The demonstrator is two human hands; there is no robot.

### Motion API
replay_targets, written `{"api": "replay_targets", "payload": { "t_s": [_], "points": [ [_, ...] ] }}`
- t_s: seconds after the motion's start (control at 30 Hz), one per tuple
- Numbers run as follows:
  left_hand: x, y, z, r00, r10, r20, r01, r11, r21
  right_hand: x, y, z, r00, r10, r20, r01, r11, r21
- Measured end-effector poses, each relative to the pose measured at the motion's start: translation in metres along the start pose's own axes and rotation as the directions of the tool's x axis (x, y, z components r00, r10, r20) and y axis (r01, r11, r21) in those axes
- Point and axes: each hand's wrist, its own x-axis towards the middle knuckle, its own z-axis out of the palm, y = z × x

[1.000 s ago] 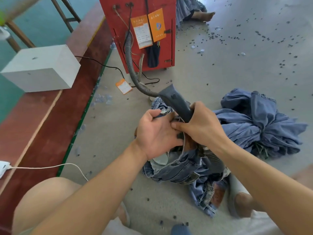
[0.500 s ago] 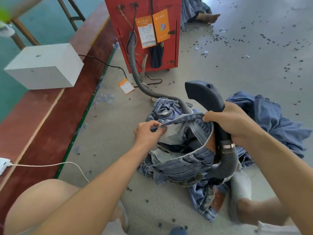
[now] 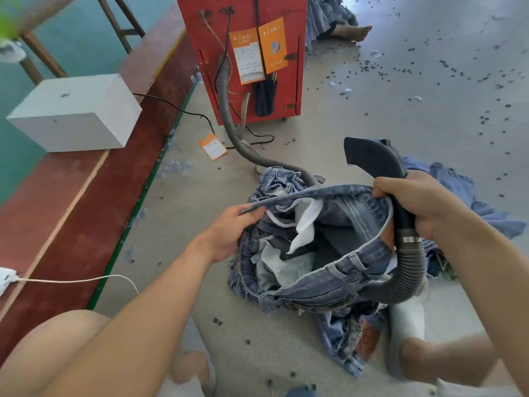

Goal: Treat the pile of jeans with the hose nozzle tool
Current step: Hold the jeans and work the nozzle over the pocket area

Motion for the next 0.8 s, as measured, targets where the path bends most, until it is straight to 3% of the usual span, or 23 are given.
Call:
{"api": "replay_targets", "payload": {
  "t_s": [0.17,0.3,0.4,0.47,0.53,0.6,0.73,0.8],
  "points": [
    [-0.003,0.006,0.021,0.992,-0.03,0.124,0.043,0.993,-0.107,0.005,0.002,-0.015,0.981,-0.06,-0.186,0.019,0.976,-0.217],
    [0.001,0.008,0.028,0.987,-0.087,0.139,0.103,0.988,-0.115,0.004,0.014,-0.028,0.978,-0.078,-0.194,0.013,0.949,-0.315],
    [0.007,0.01,0.031,0.979,-0.119,0.164,0.143,0.979,-0.147,0.007,0.024,-0.034,0.958,-0.178,-0.226,0.051,0.878,-0.476],
    [0.011,0.008,0.034,0.98,-0.108,0.166,0.12,0.99,-0.069,0.011,0.029,-0.035,0.932,-0.269,-0.241,0.071,0.79,-0.609],
    [0.017,0.004,0.039,0.988,-0.084,0.126,0.079,0.996,0.049,0.014,0.031,-0.033,0.908,-0.352,-0.228,0.09,0.695,-0.713],
    [0.02,0.002,0.049,0.994,-0.109,0.016,0.108,0.993,0.052,0.016,0.029,-0.03,0.88,-0.418,-0.225,0.116,0.649,-0.752],
    [0.027,-0.008,0.057,0.961,-0.07,-0.267,0.104,0.988,0.116,0.018,0.022,-0.023,0.874,-0.448,-0.187,0.183,0.66,-0.728],
    [0.027,-0.01,0.056,0.968,-0.047,-0.248,0.072,0.993,0.093,0.018,0.02,-0.019,0.883,-0.437,-0.171,0.188,0.663,-0.724]
  ]
}}
